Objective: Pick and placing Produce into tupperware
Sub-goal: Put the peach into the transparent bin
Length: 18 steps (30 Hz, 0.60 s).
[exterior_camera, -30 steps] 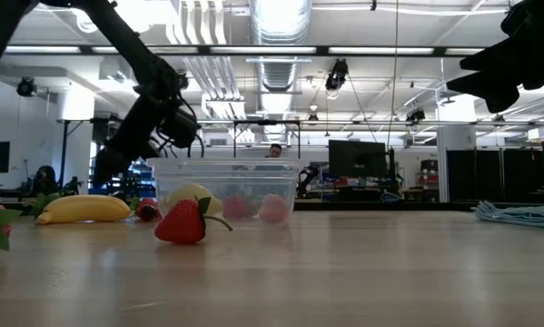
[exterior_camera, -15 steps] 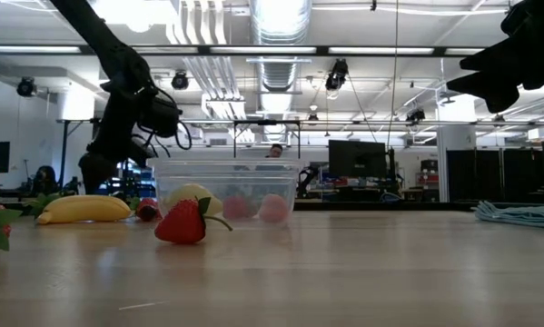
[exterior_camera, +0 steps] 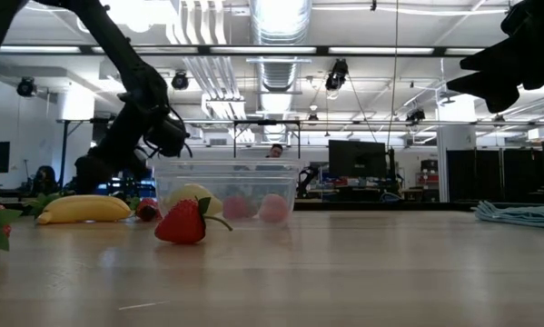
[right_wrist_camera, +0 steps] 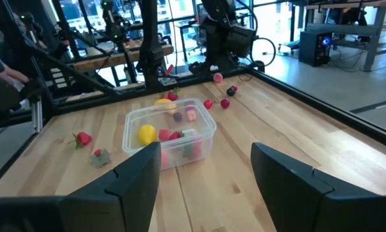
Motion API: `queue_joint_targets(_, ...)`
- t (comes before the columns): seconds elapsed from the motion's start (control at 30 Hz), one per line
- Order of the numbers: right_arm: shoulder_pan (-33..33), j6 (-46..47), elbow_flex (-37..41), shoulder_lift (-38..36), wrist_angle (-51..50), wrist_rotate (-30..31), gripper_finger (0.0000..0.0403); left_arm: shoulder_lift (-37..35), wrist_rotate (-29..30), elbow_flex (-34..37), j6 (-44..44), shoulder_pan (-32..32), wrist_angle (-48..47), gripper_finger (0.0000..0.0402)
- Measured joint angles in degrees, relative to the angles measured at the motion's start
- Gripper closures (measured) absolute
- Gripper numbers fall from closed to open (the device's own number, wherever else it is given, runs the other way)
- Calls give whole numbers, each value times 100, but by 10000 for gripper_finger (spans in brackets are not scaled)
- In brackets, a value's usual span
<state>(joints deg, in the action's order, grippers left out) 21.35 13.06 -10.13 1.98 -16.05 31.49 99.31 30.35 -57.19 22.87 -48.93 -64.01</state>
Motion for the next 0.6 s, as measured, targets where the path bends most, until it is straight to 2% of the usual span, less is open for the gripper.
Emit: queue_joint_targets(0.6, 1, 0, 0, 0, 1, 0, 170, 407, 191, -121, 642, -143, -10, 153)
